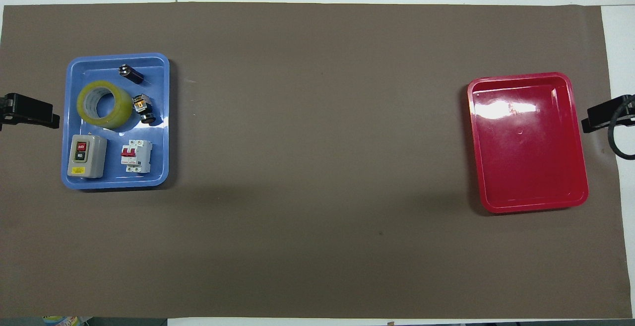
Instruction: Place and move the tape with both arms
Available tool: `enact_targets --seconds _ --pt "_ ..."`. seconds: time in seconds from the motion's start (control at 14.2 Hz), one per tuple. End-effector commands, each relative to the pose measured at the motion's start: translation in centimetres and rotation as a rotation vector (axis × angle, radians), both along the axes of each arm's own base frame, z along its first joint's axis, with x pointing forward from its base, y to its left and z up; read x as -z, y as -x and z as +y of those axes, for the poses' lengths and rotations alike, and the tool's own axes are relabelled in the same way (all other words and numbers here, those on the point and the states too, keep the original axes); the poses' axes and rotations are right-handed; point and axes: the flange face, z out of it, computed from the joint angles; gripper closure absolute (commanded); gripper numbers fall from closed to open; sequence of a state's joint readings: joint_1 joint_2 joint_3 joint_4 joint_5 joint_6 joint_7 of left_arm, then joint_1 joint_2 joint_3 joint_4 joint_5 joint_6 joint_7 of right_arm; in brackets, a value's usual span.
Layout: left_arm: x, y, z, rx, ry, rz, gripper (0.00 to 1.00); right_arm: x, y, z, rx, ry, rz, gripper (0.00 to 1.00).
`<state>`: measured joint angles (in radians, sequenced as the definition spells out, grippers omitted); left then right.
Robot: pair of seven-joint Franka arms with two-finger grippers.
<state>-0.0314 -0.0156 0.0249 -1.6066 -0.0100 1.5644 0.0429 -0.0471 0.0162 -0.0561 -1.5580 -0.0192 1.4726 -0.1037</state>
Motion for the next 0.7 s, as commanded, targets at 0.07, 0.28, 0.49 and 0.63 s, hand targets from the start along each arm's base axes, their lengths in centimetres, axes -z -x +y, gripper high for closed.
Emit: enact_targets --seconds 0.07,0.28,0.49,0.63 --pt "-0.3 0.6 -0.1 0.017 0.020 -0.019 0.00 0.0 0.4 -0.2 -0.010 -0.006 -0.004 0.00" --pt "0.3 -0.9 1.0 -0.002 0.018 -0.102 0.00 0.0 0.4 -0.2 -0.010 -0.006 -0.004 0.00" --pt "3.1 -3.2 3.5 -0.015 0.013 -0.117 0.00 0.0 0.3 -0.3 -0.009 -0.005 -0.007 0.00" --pt "7.2 -5.3 5.5 -0.006 0.008 -0.109 0.00 0.0 0.3 -0.2 -0.010 -0.006 -0.005 0.00"
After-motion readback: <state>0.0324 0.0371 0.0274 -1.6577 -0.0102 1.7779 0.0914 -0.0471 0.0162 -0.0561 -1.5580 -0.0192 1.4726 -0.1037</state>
